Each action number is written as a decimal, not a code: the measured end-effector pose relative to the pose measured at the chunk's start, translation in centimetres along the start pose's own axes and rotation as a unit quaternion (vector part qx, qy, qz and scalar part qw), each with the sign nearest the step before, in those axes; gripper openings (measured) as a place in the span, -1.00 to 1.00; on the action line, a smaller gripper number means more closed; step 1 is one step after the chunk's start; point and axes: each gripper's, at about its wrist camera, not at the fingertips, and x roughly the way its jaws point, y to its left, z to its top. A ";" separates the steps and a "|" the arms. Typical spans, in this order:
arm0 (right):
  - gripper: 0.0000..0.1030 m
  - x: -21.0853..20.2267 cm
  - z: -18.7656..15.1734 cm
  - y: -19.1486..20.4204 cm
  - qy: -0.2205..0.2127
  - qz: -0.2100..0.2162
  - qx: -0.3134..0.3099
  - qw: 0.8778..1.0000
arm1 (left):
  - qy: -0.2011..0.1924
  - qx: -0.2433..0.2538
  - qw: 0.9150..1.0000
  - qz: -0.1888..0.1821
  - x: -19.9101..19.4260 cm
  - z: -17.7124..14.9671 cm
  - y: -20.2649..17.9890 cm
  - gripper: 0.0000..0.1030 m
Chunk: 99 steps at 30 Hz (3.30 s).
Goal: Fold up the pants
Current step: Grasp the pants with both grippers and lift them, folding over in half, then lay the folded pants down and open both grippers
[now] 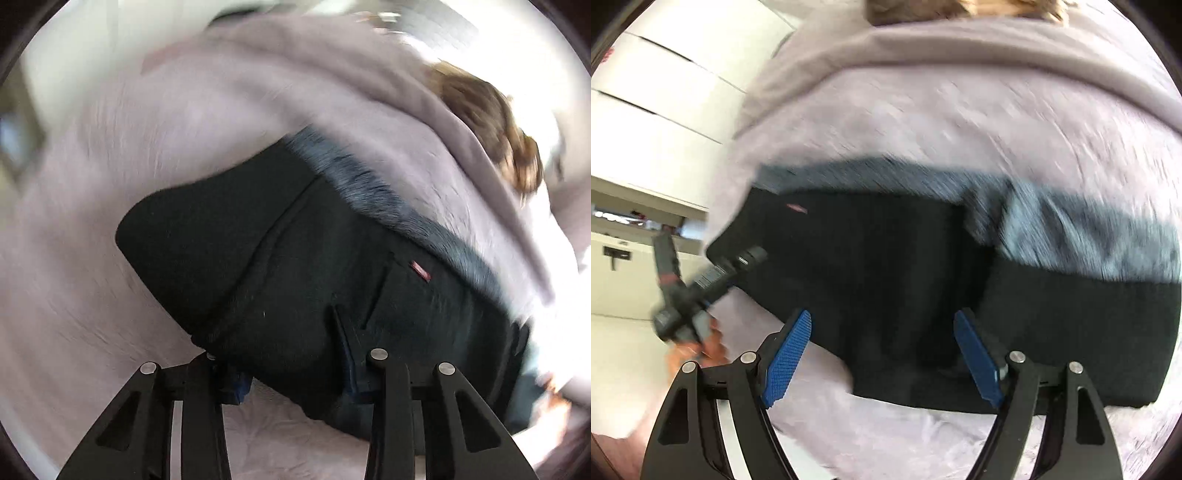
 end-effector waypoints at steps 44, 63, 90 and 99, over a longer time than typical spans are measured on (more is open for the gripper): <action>-0.64 -7.8 9.5 1.8 0.060 0.273 -0.021 0.960 | -0.171 0.385 0.907 0.030 -13.7 -7.6 -25.7 -0.24; -0.65 -6.7 -8.8 -29.8 -0.055 0.305 0.250 0.918 | -0.046 0.578 0.814 0.013 -3.8 -25.7 -41.3 -0.22; -0.43 -11.2 -3.7 -22.5 -0.073 0.016 0.126 0.989 | 0.084 0.180 0.980 0.026 -0.5 -2.0 -25.2 0.40; -0.48 -6.1 -2.9 -21.1 -0.020 -0.040 0.102 0.994 | 0.073 0.228 0.970 0.040 -1.0 -5.3 -26.9 0.42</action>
